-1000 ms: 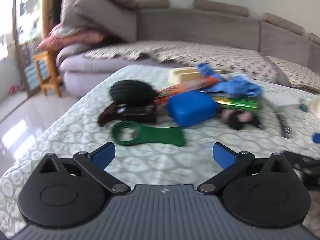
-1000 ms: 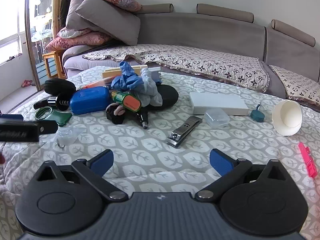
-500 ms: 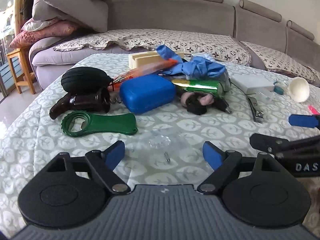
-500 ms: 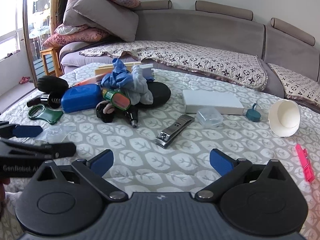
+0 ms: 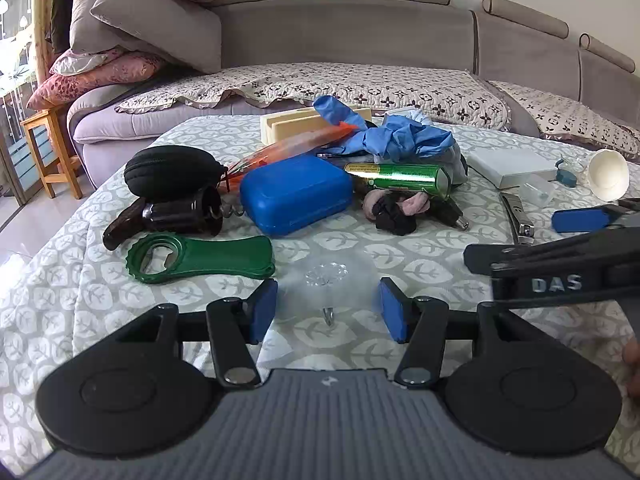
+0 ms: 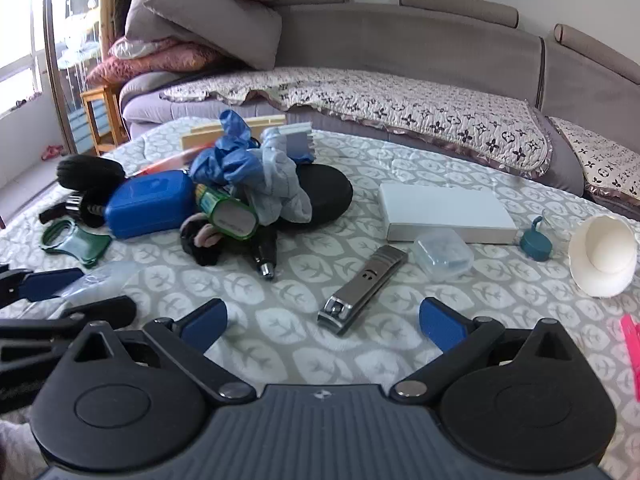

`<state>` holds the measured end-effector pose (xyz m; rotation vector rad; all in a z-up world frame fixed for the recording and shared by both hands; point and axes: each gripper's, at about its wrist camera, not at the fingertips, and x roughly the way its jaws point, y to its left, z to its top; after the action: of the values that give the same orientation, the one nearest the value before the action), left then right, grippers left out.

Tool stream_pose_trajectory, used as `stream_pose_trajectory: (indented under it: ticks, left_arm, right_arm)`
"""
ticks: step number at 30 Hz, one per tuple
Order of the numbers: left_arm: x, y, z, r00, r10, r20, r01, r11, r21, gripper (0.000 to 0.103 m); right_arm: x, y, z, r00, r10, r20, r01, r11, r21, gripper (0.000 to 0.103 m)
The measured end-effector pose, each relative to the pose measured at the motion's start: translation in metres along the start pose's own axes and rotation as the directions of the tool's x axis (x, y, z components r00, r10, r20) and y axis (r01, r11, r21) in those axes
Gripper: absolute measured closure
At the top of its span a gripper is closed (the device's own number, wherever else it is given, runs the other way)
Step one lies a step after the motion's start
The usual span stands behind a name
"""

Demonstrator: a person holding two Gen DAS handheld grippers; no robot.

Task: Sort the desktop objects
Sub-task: 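Grasp the clear suction hook with the left gripper while the right gripper grasps the nail clipper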

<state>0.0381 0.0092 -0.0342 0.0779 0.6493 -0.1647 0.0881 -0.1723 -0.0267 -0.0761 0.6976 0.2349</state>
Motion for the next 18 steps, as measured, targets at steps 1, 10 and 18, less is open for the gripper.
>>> stream_pose_trajectory:
  ticks: [1, 10, 18]
  left_arm:
    - [0.0, 0.0, 0.0, 1.0, -0.001, 0.0, 0.001, 1.0, -0.001, 0.049]
    - [0.0, -0.001, 0.001, 1.0, -0.004, 0.0, 0.004, 1.0, -0.004, 0.05]
    - [-0.007, -0.006, -0.004, 1.0, -0.025, 0.011, 0.025, 0.999, 0.021, 0.097]
  right_arm:
    - [0.002, -0.004, 0.001, 1.0, 0.015, -0.005, -0.015, 1.0, 0.024, 0.0]
    - [-0.007, -0.02, 0.005, 1.0, 0.02, 0.002, -0.02, 0.999, 0.04, 0.085]
    - [-0.017, -0.012, -0.002, 1.0, 0.017, 0.02, -0.016, 0.997, -0.079, 0.091]
